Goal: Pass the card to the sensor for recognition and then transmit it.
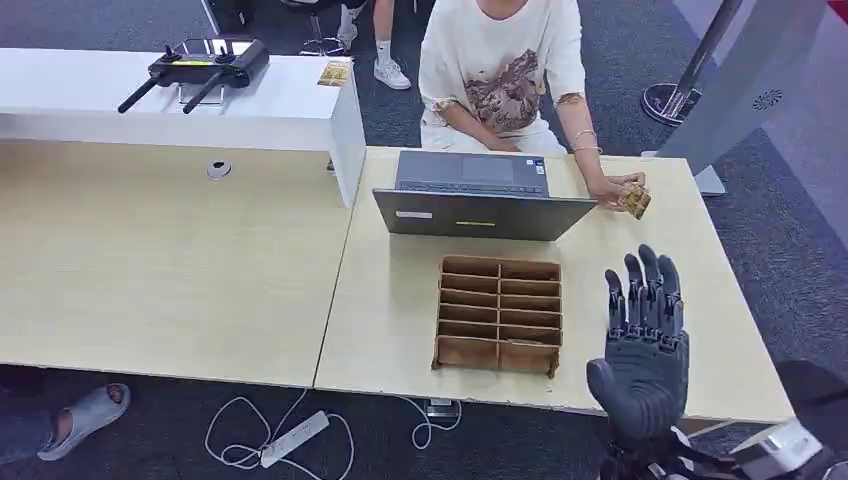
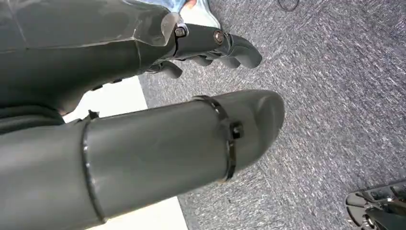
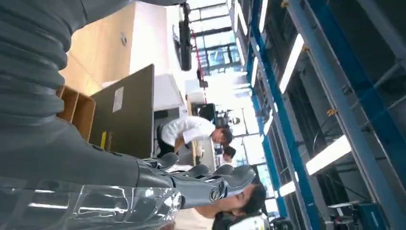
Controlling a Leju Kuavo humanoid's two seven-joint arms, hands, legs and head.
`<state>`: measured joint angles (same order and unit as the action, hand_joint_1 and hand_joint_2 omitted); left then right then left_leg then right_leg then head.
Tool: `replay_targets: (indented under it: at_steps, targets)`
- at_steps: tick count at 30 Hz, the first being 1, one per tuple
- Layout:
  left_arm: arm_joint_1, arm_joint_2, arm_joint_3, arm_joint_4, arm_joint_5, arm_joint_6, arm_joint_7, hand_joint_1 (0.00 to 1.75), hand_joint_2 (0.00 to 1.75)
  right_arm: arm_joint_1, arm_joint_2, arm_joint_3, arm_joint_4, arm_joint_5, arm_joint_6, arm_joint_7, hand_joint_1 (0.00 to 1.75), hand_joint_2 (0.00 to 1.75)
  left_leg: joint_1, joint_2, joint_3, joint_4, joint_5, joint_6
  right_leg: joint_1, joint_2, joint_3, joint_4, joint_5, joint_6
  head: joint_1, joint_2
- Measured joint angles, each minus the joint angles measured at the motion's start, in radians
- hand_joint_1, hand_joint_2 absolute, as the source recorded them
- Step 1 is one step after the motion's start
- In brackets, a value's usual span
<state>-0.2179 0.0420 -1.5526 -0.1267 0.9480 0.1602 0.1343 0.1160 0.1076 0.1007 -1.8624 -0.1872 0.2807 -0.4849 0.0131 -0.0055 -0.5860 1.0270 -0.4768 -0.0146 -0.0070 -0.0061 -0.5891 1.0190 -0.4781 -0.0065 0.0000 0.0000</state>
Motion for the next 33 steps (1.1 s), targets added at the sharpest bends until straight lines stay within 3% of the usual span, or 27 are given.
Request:
replay_targets:
  at_steps: [4,8,16,19,22,25,27,30,33]
  targets:
    - [0.0,0.0,0.0,0.0,0.005,0.003,-0.008,0.0,0.0,-0.038,-0.01,0.02,0.0,0.18,-0.13,-0.01,0.0,1.75,0.0,0.001,0.0,0.0,0.0,0.0,0.0,0.0,0.0,0.0,0.0,0.0,0.0,0.0]
    - [-0.001,-0.002,-0.001,0.0,-0.014,0.005,-0.011,0.0,0.0,-0.107,-0.013,0.048,0.005,0.331,-0.245,0.02,0.0,1.75,0.0,0.002,0.001,0.0,0.001,0.0,0.0,0.002,0.0,0.0,0.001,-0.001,0.0,0.0]
    - [-0.024,-0.011,-0.001,0.0,-0.064,-0.003,-0.001,0.0,0.0,-0.399,-0.039,0.133,0.066,0.682,-0.49,0.118,0.0,1.75,0.0,0.002,0.001,0.0,0.003,-0.001,0.0,0.002,0.0,0.001,0.004,-0.003,0.0,0.0]
    - [-0.032,-0.016,-0.001,0.0,-0.087,-0.003,0.002,0.0,0.0,-0.543,-0.052,0.174,0.146,0.904,-0.579,0.214,0.0,1.75,0.0,0.003,0.001,0.0,0.004,-0.001,0.0,0.003,0.0,0.001,0.005,-0.002,0.0,0.0]
    - [-0.038,-0.022,-0.001,0.0,-0.112,-0.005,0.006,0.0,0.0,-0.684,-0.063,0.203,0.245,1.033,-0.605,0.281,0.0,1.75,0.0,0.003,0.001,0.0,0.004,-0.002,0.0,0.003,-0.001,0.001,0.006,-0.002,-0.001,0.0]
    - [-0.043,-0.026,-0.001,0.0,-0.119,-0.009,0.012,0.0,0.0,-0.77,-0.068,0.219,0.324,1.083,-0.604,0.316,0.0,1.75,0.0,0.002,0.001,0.0,0.004,-0.002,0.0,0.003,0.0,0.001,0.006,-0.002,0.0,0.0]
    - [-0.044,-0.026,-0.001,0.0,-0.119,-0.013,0.018,0.0,0.0,-0.84,-0.068,0.238,0.403,1.196,-0.603,0.368,0.0,1.75,0.0,0.003,0.0,0.0,0.004,-0.002,0.0,0.004,-0.001,0.001,0.006,-0.002,0.0,0.0]
    - [-0.05,-0.026,-0.001,0.0,-0.113,-0.016,0.022,0.0,0.0,-0.936,-0.06,0.262,0.507,1.35,-0.579,0.445,0.0,1.75,0.0,0.003,0.0,0.0,0.004,-0.002,0.0,0.004,-0.001,0.001,0.006,-0.002,0.0,0.0]
    - [-0.05,-0.026,-0.001,0.0,-0.112,-0.018,0.022,0.0,0.0,-1.012,-0.042,0.277,0.603,1.419,-0.547,0.479,0.0,1.75,0.0,0.002,-0.001,0.0,0.004,-0.002,0.0,0.003,-0.002,0.002,0.006,-0.002,0.001,0.0]
